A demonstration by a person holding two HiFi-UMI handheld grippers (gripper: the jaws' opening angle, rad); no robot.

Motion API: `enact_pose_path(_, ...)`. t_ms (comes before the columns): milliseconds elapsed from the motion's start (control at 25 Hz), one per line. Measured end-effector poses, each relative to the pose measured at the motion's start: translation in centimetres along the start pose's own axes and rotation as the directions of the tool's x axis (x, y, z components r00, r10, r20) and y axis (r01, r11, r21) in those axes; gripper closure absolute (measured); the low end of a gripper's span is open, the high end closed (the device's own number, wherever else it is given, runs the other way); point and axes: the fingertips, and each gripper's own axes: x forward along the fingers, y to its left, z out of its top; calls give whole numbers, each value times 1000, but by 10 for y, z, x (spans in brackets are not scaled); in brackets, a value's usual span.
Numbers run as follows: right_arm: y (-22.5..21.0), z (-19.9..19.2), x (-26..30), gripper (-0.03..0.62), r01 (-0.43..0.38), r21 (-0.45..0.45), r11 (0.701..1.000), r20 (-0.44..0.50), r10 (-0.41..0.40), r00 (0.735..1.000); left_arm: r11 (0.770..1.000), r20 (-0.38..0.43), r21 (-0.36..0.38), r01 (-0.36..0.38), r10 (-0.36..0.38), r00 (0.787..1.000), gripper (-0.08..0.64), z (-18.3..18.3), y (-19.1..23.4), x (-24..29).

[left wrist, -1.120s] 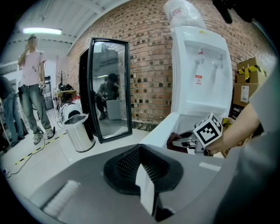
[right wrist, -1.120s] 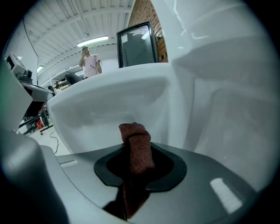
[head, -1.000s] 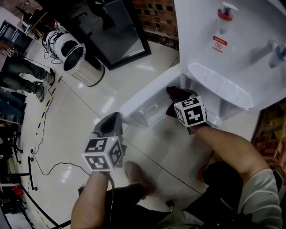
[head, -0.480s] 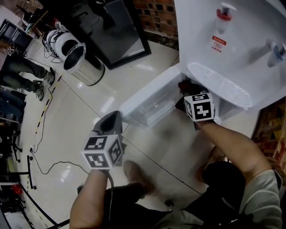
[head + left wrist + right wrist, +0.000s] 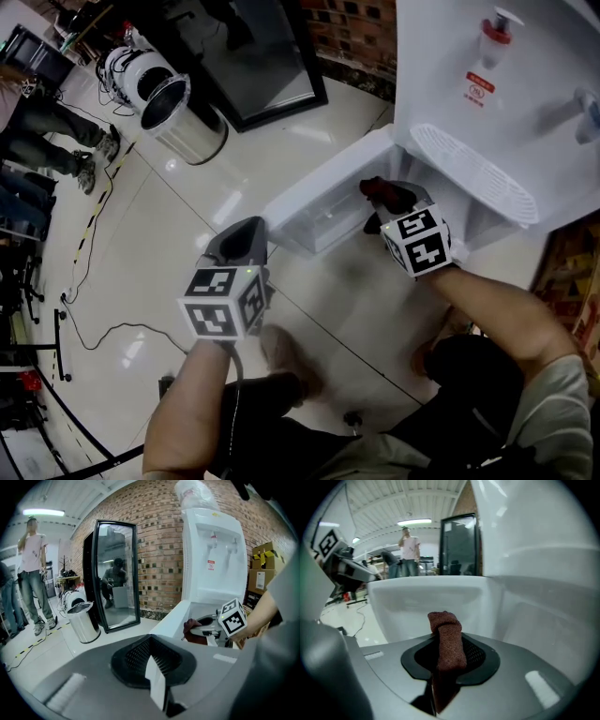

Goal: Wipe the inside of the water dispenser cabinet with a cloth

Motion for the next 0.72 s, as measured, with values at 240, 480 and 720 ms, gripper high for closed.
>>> enact_pose_path(240,124,-2,-6,485,-366,-159,917,-15,369,929,1000,2,-4,9,-9,1000,560,-3,-2,0)
enact_pose_path(480,180,-20,2,483,-515,-200,834,-110,503,857,1000,2,-17,0,0,1000,560,-1,0,1)
enact_pose_path(720,218,-42,31,482,-575,-165,801,-205,542,815,1000,-1,-27,-2,2,1000,560,-3,0,2)
